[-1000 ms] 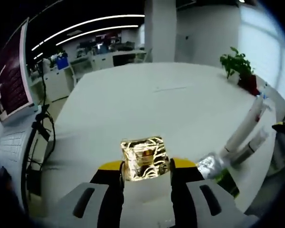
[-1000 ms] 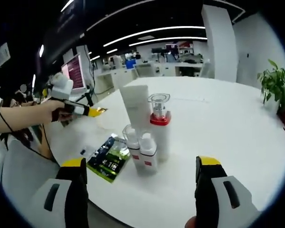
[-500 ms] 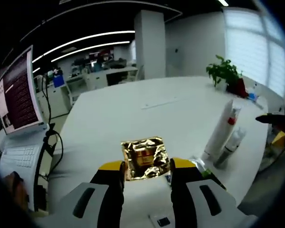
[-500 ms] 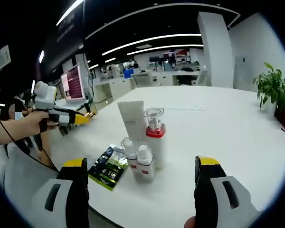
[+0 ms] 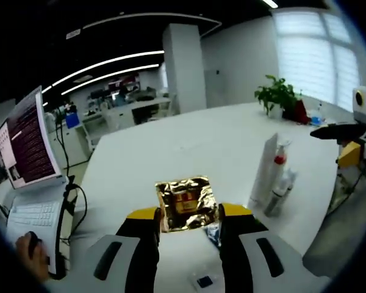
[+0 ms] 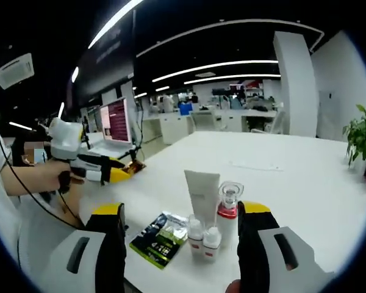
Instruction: Arrange the skincare products in the storage area until every visible bottle or jar stands upright without overlapping.
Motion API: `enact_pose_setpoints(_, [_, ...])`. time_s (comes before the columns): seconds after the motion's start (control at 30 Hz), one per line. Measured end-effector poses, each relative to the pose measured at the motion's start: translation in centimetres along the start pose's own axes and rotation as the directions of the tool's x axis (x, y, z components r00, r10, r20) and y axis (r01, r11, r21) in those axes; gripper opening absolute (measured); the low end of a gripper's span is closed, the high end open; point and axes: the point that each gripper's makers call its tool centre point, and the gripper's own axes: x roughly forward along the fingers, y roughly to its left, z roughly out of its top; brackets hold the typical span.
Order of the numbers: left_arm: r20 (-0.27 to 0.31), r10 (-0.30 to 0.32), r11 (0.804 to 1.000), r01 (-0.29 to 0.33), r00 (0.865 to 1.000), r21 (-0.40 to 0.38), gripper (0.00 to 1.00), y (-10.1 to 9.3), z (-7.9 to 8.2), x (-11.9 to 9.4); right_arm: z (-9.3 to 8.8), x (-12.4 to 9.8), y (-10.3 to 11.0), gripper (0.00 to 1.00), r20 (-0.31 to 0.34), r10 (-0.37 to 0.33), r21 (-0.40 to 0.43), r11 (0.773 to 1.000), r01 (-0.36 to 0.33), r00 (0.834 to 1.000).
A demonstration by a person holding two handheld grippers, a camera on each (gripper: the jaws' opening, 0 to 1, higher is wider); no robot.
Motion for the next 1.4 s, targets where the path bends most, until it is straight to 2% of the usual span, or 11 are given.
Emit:
enact_pose_setpoints(0.23, [0.037, -0.021, 0.999, 0.020, 0.999, 0.039, 0.36, -1.2, 1.3, -1.1, 1.8, 2.2, 2.1, 0.64, 0.028, 0.091, 0.017, 0.996, -0.092, 0.995])
enact_pose_setpoints(0.47, [0.082, -0.068, 0.995, 0.061, 0.994, 0.084, 0.36, -2.8, 2.7, -2.5, 3.5, 5.3, 4.3, 0.50, 0.066, 0.214, 0.188, 0.956, -0.223, 0.975])
enact_pose_setpoints(0.6, [0.098, -0.089, 0.990, 0.077, 0.991, 0.117, 0.37, -3.6, 3.1, -3.4, 3.2, 7.0, 5.0, 0.43, 0.039, 0.242, 0.213, 0.946, -0.245, 0.969])
enact_pose_setpoints(0.83, [0.106, -0.102, 0.987, 0.087, 0.989, 0.138, 0.37, -4.0, 3.1, -4.2, 2.8, 8.7, 6.5, 0.32, 0.031, 0.303, 0.313, 0.902, -0.298, 0.952])
enact_pose_setpoints(1.1, [0.115, -0.104, 0.988, 0.089, 0.988, 0.126, 0.37, -4.1, 3.1, -4.4, 2.5, 9.9, 7.8, 0.21, 0.051, 0.353, 0.439, 0.832, -0.339, 0.934])
enact_pose_setpoints(1.17, [0.115, -0.101, 0.988, 0.087, 0.988, 0.127, 0.33, -4.1, 3.0, -4.4, 2.5, 10.2, 8.2, 0.18, 0.067, 0.366, 0.472, 0.808, -0.353, 0.928])
enact_pose_setpoints(1.23, [0.116, -0.103, 0.987, 0.087, 0.988, 0.134, 0.15, -4.1, 2.9, -4.5, 2.3, 10.7, 8.1, 0.16, 0.070, 0.367, 0.486, 0.799, -0.353, 0.927])
enact_pose_setpoints(1.3, [0.131, -0.110, 0.987, 0.093, 0.985, 0.129, 0.18, -4.1, 2.9, -4.3, 1.7, 10.5, 8.4, 0.17, 0.045, 0.363, 0.483, 0.808, -0.338, 0.931])
enact_pose_setpoints(1.33, [0.125, -0.111, 0.988, 0.096, 0.986, 0.120, 0.33, -4.0, 2.6, -4.0, 1.2, 10.4, 7.9, 0.18, 0.030, 0.339, 0.432, 0.844, -0.318, 0.940])
enact_pose_setpoints(1.37, [0.072, -0.117, 0.991, 0.112, 0.990, 0.080, 0.40, -3.9, 1.3, -3.8, 0.6, 10.1, 7.4, 0.18, 0.019, 0.317, 0.427, 0.855, -0.294, 0.948])
enact_pose_setpoints(1.4, [0.064, -0.107, 0.991, 0.101, 0.992, 0.089, 0.41, -3.4, 0.9, -3.8, 0.2, 9.7, 7.5, 0.17, 0.019, 0.318, 0.442, 0.848, -0.293, 0.948])
